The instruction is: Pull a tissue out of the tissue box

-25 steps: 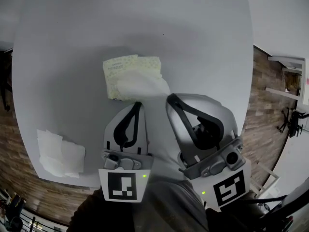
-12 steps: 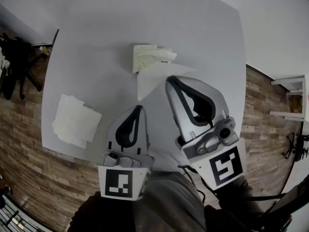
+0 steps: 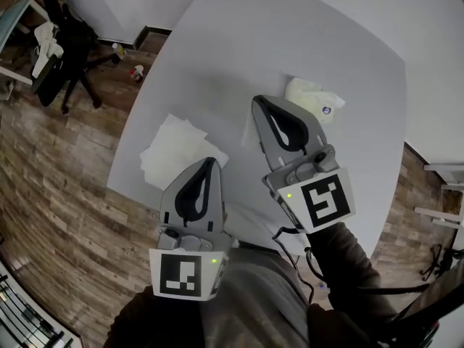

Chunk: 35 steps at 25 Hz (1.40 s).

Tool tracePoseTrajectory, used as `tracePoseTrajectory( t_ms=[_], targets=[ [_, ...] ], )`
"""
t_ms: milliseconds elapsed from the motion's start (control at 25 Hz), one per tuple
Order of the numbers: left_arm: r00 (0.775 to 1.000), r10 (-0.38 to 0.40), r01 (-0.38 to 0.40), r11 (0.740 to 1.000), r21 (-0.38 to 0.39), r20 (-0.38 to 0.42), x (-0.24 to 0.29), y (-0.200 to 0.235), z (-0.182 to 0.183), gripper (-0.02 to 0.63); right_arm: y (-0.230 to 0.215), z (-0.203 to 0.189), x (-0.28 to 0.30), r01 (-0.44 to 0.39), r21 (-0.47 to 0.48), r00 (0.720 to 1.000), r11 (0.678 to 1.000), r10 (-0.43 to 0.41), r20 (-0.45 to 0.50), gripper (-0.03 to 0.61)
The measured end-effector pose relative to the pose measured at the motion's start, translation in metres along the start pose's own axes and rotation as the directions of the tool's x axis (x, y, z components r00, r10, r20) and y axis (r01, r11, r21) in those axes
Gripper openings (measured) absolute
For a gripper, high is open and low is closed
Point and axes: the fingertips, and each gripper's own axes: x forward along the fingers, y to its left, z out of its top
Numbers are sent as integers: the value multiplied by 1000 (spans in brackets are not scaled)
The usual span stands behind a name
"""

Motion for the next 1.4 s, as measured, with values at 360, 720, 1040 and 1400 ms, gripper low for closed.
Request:
tracePoseTrajectory(
  t_ms=[360,720,1040,1400],
  targets=[
    [998,65,-66,998,-12,-23,-47,97,-4,2,94,-4,41,-22,64,997,998,17,75,2],
    [998,18,-17,1000,18,-66,-77,120,-24,2,198,-137,28,-70,95,980,993,86,-182,3],
    [997,-55,58,996,73,-52,-103,102,-26,2,223,-164,2,-39,177,970,984,80,-232,72],
    [987,-148,138,979,150,57,-152,8,-15,2,200,-55,-135,133,260,988,956,-107,-109,58]
  ],
)
